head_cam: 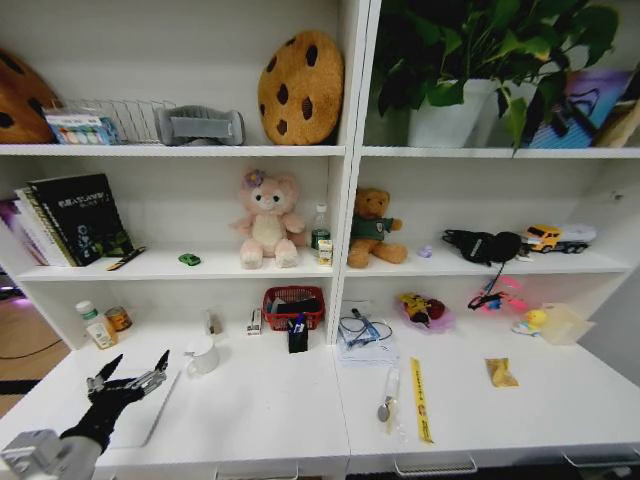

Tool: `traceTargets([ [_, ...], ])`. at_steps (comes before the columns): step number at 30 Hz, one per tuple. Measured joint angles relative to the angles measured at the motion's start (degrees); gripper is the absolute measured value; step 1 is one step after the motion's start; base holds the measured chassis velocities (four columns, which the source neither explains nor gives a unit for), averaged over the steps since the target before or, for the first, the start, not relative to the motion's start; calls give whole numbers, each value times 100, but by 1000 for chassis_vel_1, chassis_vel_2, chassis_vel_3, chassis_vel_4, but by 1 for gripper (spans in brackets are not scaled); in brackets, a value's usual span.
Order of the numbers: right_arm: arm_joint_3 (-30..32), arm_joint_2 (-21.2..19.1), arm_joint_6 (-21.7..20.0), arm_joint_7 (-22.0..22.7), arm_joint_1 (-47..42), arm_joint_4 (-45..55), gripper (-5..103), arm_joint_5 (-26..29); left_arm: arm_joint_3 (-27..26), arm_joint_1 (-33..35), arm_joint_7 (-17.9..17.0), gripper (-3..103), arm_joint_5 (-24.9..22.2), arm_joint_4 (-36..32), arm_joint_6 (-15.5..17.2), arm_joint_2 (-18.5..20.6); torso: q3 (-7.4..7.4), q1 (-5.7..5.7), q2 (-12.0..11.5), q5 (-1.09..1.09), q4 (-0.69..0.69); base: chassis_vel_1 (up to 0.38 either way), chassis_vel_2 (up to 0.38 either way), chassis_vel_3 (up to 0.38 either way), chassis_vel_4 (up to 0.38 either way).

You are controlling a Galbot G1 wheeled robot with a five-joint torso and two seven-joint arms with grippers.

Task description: Organize the objects on the table.

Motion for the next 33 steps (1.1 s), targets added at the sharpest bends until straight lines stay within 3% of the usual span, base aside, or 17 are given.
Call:
traceTargets([
  [19, 24, -60, 249, -29, -211, -56, 100, 371, 0, 1, -1, 100, 0, 0, 0, 0, -2, -5, 4, -1, 2, 69, -73, -78, 76],
  [25, 37, -96, 470, -45, -371, 337, 100, 393, 0, 1, -1, 100, 0, 0, 0, 0, 0, -1, 1, 0, 0, 21, -28, -22, 9],
  [28, 93, -227, 460, -164, -695, 1152, 100, 617, 0, 0, -1, 100, 0, 0, 0, 0, 1, 4, -1, 2, 1, -49, 57, 40, -54],
  [30, 132, -491, 258, -335, -1380, 2496, 100, 1328, 0, 0, -1, 100, 0, 0, 0, 0, 1, 4, -2, 0, 2, -38, 58, 41, -40],
  [31, 132, -491, 258, -335, -1380, 2496, 100, 1328, 0, 0, -1, 100, 0, 0, 0, 0, 1, 4, -2, 0, 2, -23, 54, 25, -28],
  [33, 227, -761, 115, -423, -2189, 3610, 100, 1752, 0, 0, -1, 100, 0, 0, 0, 0, 1, 4, -1, 0, -2, 0, 0, 0, 0],
])
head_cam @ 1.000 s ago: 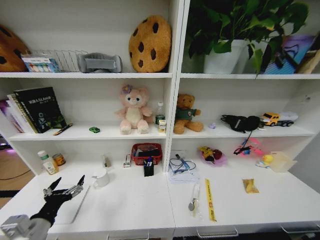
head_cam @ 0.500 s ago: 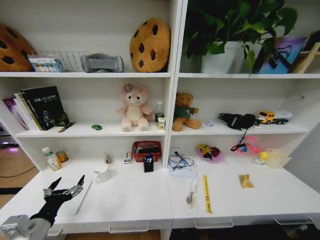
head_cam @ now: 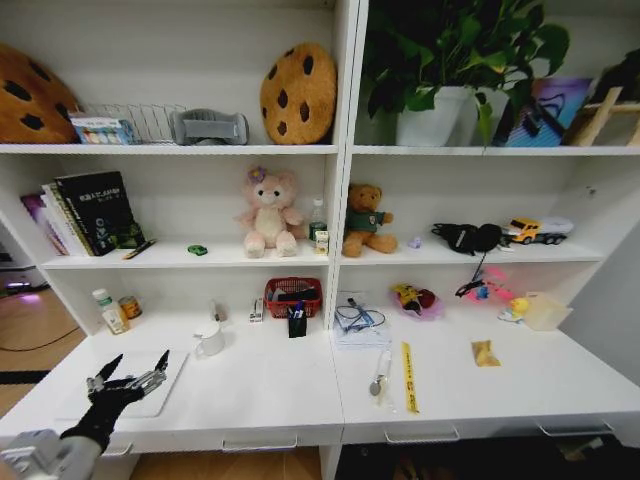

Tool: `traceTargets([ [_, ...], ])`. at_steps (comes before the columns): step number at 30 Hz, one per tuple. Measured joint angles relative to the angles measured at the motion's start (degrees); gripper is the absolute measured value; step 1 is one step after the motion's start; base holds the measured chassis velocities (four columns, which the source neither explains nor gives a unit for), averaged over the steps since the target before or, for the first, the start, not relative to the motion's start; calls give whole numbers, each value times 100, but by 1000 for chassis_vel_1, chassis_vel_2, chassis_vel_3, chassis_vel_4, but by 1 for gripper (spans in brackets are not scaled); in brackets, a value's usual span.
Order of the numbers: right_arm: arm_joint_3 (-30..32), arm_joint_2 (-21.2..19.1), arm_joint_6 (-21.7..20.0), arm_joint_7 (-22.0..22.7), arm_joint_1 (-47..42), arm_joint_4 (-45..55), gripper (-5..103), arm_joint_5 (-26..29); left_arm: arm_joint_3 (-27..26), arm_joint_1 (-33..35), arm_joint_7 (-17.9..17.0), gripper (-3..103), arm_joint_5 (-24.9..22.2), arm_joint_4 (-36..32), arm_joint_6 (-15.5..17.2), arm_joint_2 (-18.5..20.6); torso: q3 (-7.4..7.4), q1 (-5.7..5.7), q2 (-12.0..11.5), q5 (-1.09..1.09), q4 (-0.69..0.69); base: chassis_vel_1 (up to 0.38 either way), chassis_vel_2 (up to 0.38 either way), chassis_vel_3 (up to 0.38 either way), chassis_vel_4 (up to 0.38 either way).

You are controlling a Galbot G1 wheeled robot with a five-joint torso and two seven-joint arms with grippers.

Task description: Organize the objects on the table.

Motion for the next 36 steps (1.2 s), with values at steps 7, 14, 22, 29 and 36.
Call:
traceTargets([
  [7, 284, -279, 79, 142, -1693, 1408, 100, 354, 0, 0, 0, 100, 0, 0, 0, 0, -1, -4, 2, 2, -1, 0, 0, 0, 0],
  [14, 851, -109, 304, 422, -2989, 2746, 100, 546, 1, 0, 0, 100, 0, 0, 0, 0, -1, -4, 2, -3, 0, 0, 0, 0, 0],
  [22, 2045, -353, -257, 457, -3224, 4864, 100, 1739, 0, 0, 0, 100, 0, 0, 0, 0, -1, -3, 2, 0, 3, 0, 0, 0, 0],
  [29, 2862, -1081, -2113, 1129, -2013, 5470, 100, 3068, 0, 0, 1, 100, 0, 0, 1, 0, 0, -3, 1, 3, 1, 0, 0, 0, 0],
  [36, 2846, -1641, -3129, 1597, -512, 4463, 100, 3612, -1, 0, 0, 100, 0, 0, 0, 0, 1, -2, 0, 3, 0, 0, 0, 0, 0],
])
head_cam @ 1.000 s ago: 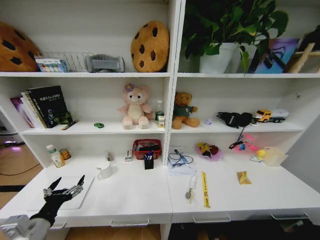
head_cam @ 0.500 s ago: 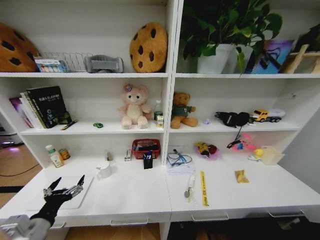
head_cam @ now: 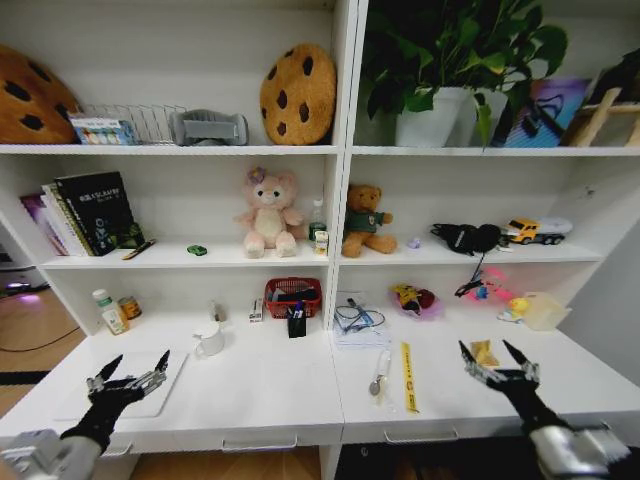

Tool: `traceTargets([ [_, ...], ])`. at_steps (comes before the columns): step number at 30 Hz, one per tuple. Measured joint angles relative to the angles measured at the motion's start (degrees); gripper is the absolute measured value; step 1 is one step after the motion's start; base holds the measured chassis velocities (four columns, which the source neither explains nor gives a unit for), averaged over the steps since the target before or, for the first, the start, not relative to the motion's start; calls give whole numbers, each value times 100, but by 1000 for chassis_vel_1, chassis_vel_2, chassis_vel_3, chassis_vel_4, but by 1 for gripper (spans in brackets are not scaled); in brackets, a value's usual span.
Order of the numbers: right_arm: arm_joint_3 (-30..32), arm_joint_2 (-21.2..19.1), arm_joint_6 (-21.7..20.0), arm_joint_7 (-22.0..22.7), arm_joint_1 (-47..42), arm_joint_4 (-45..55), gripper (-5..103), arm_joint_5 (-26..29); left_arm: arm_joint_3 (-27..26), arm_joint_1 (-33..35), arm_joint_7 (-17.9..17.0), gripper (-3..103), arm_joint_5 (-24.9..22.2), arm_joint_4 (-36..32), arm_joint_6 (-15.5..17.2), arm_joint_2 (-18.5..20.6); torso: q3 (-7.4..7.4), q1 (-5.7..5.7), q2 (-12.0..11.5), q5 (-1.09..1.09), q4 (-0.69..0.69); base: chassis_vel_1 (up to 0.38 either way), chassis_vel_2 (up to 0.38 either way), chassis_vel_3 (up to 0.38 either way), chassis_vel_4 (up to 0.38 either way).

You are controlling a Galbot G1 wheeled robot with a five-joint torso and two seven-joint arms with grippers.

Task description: Organize the objects on the table.

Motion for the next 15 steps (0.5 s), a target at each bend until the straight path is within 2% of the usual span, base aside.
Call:
traceTargets([
  [4, -356, -162, -292, 49, 664, -504, 100, 110, 1, 0, 1, 100, 0, 0, 0, 0, 0, 0, 0, -1, 2, 0, 0, 0, 0],
  [7, -497, -219, -400, 30, 850, -642, 100, 148, 1, 0, 1, 100, 0, 0, 0, 0, 0, 0, 0, -3, 1, 0, 0, 0, 0],
  [15, -788, -218, -444, 0, 1076, -862, 100, 222, 1, 0, 0, 100, 0, 0, 0, 0, -1, 0, 0, -4, 1, -12, -15, 10, 8],
])
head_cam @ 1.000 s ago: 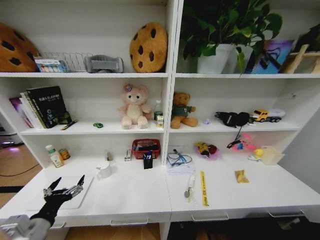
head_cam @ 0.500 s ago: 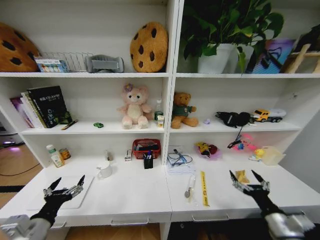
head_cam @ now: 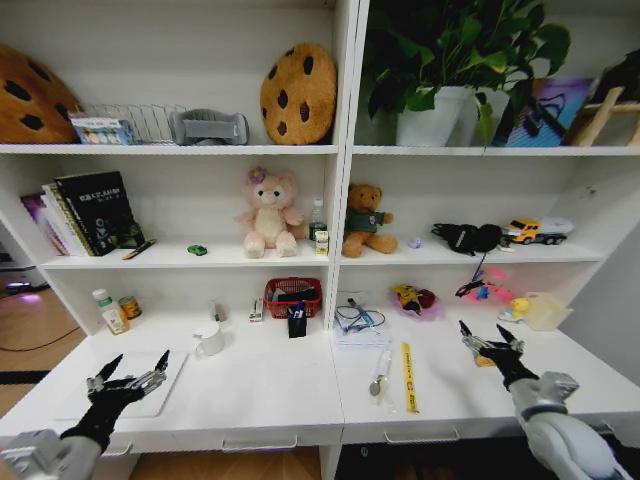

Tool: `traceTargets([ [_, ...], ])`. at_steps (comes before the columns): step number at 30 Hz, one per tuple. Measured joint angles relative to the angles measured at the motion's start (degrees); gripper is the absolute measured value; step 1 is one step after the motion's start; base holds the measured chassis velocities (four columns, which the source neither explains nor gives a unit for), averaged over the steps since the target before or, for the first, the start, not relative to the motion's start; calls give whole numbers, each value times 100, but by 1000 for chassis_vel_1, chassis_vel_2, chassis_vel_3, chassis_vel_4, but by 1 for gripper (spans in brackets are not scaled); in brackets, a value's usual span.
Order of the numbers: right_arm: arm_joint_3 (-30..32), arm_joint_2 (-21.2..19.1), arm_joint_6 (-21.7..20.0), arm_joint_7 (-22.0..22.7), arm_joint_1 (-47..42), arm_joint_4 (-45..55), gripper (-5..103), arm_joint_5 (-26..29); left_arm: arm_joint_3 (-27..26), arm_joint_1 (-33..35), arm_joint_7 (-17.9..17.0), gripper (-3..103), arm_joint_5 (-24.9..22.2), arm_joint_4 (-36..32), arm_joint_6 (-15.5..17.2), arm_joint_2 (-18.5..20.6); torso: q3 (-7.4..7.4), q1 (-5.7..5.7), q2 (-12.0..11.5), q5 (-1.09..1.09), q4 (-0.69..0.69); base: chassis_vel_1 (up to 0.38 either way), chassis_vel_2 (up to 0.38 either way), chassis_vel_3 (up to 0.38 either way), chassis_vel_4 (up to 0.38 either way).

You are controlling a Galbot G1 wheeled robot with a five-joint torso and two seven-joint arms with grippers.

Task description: Organize the objects on the table.

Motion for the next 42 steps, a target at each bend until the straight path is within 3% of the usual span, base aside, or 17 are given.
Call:
traceTargets([
  [15, -528, -77, 137, -69, 433, -424, 100, 93, 0, 0, 0, 100, 0, -2, 0, 0, 0, -1, 0, 3, 0, -175, -168, 170, 177],
  [19, -766, -88, -27, -66, 538, -389, 100, 42, 1, 0, 1, 100, 0, -3, -1, 0, 0, -1, 1, 3, -1, -71, -123, 111, 33],
  [21, -877, -15, -299, 20, 676, -500, 100, -55, 0, 0, 1, 100, 0, -3, -1, 0, 0, -2, 1, 2, 4, 0, 0, 0, 0],
  [26, -952, -37, -744, 89, 818, -924, 100, 76, -1, 0, 0, 100, 0, -2, 0, 0, 0, -2, 1, 0, -1, 49, 49, -42, -29],
  [34, -972, -136, -1025, 300, 1042, -1283, 100, 118, -1, 0, 0, 100, 0, -2, -1, 0, 0, -1, 1, 1, 1, 5, 10, -9, -5],
  [42, -1334, -255, -1217, 158, 1489, -1913, 100, 223, -1, 0, 0, 100, 0, -1, -1, 0, 0, -1, 1, 0, 0, 0, 0, 0, 0],
])
